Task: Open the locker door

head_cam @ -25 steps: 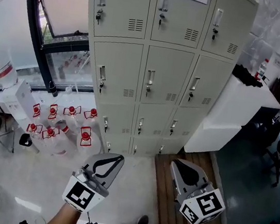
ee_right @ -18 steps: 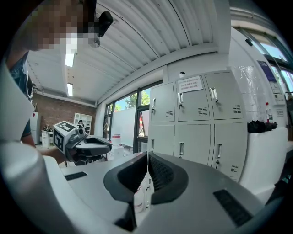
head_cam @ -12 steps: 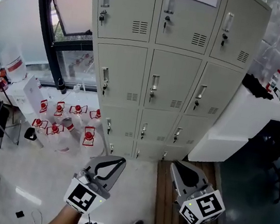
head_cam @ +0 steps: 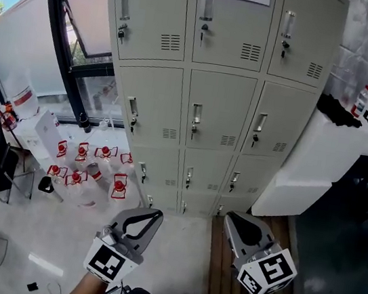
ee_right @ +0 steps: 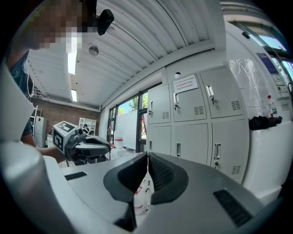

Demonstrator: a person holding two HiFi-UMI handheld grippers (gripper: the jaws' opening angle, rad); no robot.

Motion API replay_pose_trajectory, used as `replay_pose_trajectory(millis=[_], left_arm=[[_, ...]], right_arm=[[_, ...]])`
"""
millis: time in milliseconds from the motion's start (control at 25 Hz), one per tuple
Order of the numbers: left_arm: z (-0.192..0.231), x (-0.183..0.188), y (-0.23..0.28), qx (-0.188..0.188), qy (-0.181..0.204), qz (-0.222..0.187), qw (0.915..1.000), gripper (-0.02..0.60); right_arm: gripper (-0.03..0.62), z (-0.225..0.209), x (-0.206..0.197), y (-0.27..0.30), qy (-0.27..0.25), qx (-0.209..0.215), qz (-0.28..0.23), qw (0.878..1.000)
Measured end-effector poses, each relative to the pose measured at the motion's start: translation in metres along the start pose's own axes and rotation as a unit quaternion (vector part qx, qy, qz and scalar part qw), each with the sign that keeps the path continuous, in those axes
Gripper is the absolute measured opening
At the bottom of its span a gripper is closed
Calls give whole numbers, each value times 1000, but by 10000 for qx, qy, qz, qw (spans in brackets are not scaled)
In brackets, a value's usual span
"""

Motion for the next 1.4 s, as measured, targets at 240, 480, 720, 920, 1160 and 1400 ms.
replay_pose_trajectory(millis=[240,480,720,920,1160,1400], left_arm=[[15,-13,28,-239,-67,-102,9996,17],[47,-35,68,-766,-190,-253,9966,18],[95,-47,97,-1142,-249,-369,9925,17],[128,-67,116,-1339,-279,-358,9900,18],[157,-79,135,-1474,-365,-464,9873,18],[181,-89,152,-1670,-439,-494,9837,17]], right_arm=[[37,-18,-11,4,71,-327,141,9993],[37,-29,-16,20,107,-894,308,9955],[37,-37,-6,55,185,-1330,368,9903],[37,-39,-5,87,205,-1488,448,9876],[37,-44,-3,108,208,-1730,556,9831],[37,-48,-1,129,226,-1942,633,9787]])
Point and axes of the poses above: the fingertips, and each gripper's own axes: y forward along the fingers, z to its left, x out of its top, the point moved 9 cm from there along -y, backward along the fingers, and after that the axes turned 3 degrees about -y, right-handed, at the moved point
